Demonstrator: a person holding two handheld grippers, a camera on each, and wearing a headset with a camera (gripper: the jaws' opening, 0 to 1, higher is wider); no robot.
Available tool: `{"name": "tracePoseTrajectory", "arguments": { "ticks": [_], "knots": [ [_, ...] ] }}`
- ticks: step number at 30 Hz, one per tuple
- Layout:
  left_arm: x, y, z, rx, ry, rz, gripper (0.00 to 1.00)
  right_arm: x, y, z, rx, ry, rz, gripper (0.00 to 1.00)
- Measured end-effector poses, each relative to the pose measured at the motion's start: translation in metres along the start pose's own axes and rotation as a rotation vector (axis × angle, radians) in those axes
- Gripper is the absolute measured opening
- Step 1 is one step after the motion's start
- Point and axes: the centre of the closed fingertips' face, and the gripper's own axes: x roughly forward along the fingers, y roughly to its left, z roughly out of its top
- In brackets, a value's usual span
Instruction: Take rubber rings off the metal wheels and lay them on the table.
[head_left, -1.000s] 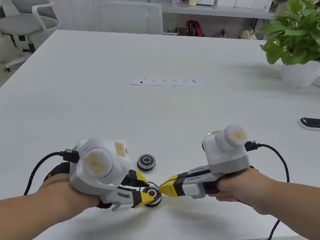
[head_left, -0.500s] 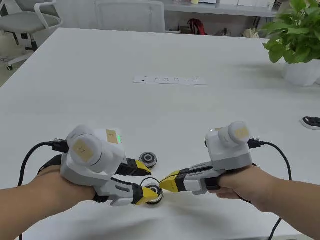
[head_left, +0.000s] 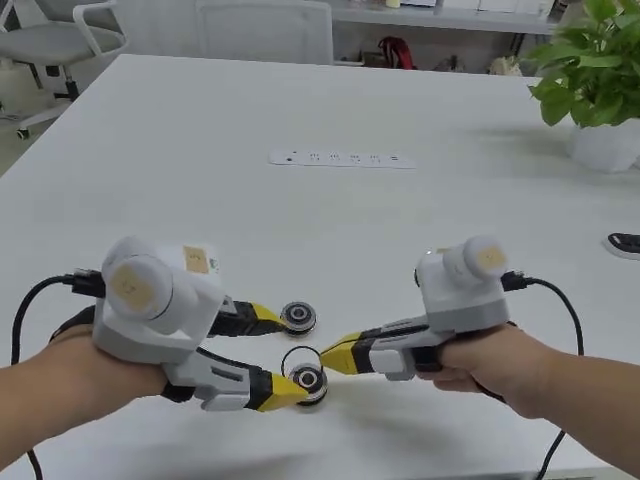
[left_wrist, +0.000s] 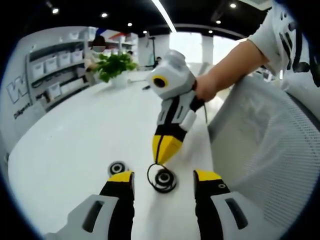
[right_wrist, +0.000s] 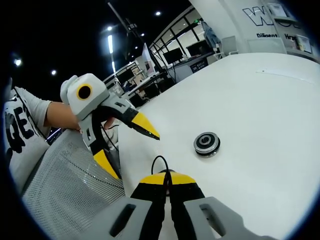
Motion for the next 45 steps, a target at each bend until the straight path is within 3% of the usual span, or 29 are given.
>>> {"name": "tracePoseTrajectory", "arguments": {
  "ticks": [20, 45],
  "knots": [
    [-0.024, 0.012, -0.005, -0.023, -0.021, 0.056, 0.64, 0.006, 0.002, 0.023, -0.001, -0.028, 0.002, 0.0],
    [-0.036, 0.021, -0.018, -0.043, 0.0, 0.102, 0.68, 0.034, -0.013, 0.021, -0.018, 0.007, -0.075, 0.0]
  ]
}}
